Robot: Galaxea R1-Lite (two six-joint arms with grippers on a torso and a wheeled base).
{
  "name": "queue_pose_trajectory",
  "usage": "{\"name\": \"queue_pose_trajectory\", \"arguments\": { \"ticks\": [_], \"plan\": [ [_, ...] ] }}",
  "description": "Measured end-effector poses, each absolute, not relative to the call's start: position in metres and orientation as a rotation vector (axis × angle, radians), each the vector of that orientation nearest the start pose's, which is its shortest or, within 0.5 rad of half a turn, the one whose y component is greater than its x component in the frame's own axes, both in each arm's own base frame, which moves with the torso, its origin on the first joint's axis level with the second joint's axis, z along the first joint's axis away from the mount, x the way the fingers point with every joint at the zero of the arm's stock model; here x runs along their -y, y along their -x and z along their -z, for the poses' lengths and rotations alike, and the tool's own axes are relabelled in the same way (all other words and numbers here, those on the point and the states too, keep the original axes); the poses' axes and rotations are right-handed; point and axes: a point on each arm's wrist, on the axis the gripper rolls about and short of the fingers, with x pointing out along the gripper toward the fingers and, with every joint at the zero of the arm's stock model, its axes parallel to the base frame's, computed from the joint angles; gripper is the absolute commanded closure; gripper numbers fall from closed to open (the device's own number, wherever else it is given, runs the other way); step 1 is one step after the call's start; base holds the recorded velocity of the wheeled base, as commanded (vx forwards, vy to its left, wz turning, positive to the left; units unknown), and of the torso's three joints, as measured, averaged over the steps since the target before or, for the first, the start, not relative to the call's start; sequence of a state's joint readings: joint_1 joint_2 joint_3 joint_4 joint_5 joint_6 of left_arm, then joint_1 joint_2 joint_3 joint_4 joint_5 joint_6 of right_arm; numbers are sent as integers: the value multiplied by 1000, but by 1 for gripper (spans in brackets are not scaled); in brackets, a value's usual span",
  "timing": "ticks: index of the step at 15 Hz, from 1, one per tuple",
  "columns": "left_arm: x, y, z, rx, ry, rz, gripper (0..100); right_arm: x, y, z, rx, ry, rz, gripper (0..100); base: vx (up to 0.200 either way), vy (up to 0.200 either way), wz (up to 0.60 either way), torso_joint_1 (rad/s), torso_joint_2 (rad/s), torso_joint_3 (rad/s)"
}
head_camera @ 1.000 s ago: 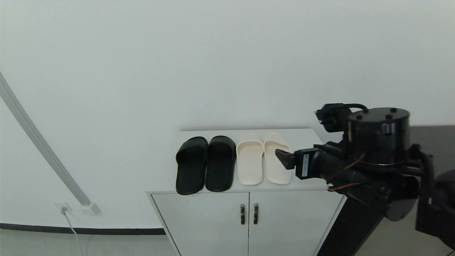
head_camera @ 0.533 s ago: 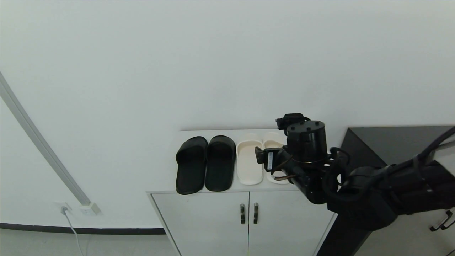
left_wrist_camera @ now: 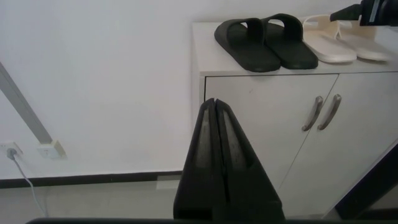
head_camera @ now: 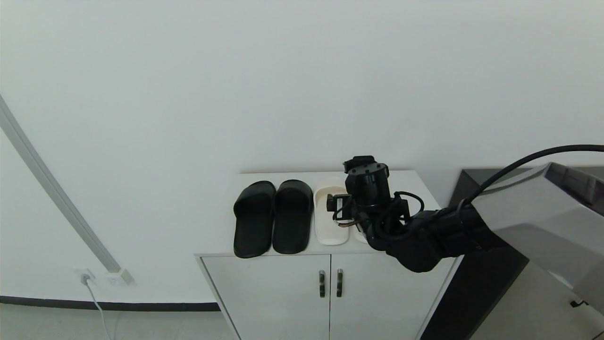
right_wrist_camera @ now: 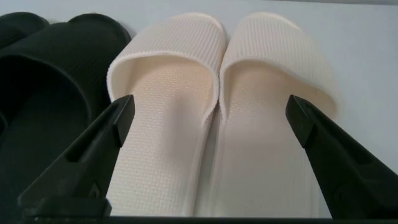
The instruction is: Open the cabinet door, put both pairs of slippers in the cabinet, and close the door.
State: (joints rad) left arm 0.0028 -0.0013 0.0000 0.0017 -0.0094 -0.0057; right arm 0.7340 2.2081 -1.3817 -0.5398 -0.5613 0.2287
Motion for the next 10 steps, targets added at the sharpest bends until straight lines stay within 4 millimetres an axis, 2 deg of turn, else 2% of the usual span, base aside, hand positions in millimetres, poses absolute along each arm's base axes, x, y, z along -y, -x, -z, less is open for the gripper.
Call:
{"name": "queue_pose_trajectory", "arguments": {
  "ticks": [3, 10],
  "plan": [
    [0, 23, -75, 0, 6, 7, 100, -292, -349, -124, -258, -47, -132, 0, 0, 0, 0, 0, 0, 0],
    [0, 23, -75, 0, 6, 7, 100, -292, -379, -118, -249, -58, -92, 0, 0, 0, 0, 0, 0, 0]
  ]
}}
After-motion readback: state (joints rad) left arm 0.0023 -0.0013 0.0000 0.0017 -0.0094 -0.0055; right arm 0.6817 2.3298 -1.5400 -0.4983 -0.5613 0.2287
